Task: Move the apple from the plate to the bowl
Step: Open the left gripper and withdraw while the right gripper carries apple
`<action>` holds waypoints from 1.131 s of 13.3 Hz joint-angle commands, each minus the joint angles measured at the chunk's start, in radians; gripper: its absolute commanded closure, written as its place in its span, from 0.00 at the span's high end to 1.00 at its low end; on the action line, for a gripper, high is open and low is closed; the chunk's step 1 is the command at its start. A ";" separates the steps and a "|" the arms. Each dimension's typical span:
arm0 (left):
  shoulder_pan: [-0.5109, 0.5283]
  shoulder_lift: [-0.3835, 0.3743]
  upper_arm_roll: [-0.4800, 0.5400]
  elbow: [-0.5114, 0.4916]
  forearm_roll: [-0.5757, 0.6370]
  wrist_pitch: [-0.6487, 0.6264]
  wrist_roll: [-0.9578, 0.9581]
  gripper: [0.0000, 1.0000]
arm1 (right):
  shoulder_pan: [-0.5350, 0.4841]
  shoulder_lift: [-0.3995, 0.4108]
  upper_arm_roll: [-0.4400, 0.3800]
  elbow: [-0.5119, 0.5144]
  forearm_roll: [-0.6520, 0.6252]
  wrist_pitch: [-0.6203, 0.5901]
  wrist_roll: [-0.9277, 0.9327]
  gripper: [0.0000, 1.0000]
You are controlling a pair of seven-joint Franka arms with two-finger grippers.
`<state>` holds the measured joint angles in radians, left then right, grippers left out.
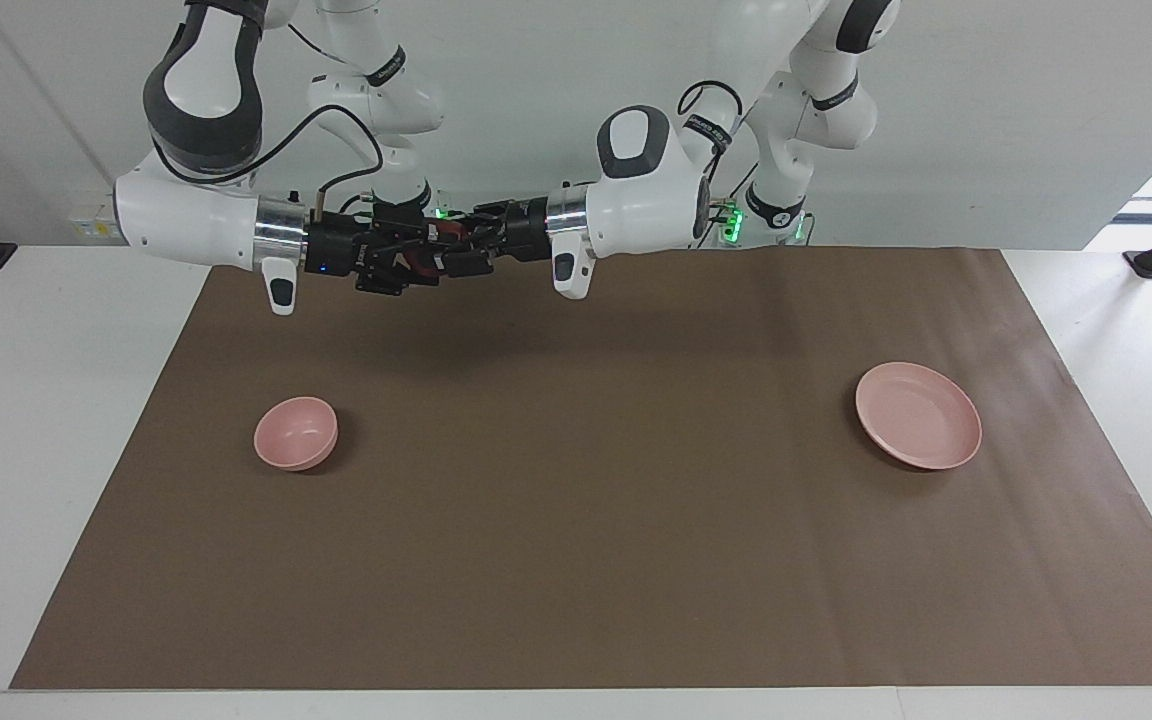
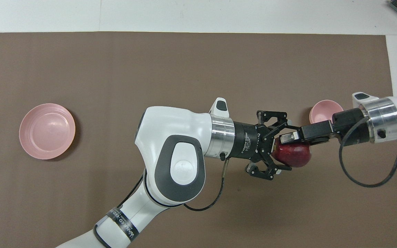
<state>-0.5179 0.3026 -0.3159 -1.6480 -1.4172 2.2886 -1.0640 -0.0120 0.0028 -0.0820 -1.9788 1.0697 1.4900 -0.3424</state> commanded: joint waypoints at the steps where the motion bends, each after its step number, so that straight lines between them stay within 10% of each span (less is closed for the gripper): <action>1: 0.004 0.009 0.006 0.016 0.032 0.011 -0.011 1.00 | -0.003 0.000 0.004 0.012 -0.025 -0.016 0.031 0.00; 15: 0.228 -0.008 0.015 -0.058 0.838 -0.299 -0.010 1.00 | -0.032 0.132 0.004 0.215 -0.522 0.091 -0.052 0.00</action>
<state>-0.3290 0.3047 -0.2953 -1.6943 -0.6737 2.0267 -1.0693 -0.0419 0.1114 -0.0864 -1.7981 0.6168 1.5558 -0.3637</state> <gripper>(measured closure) 0.000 0.251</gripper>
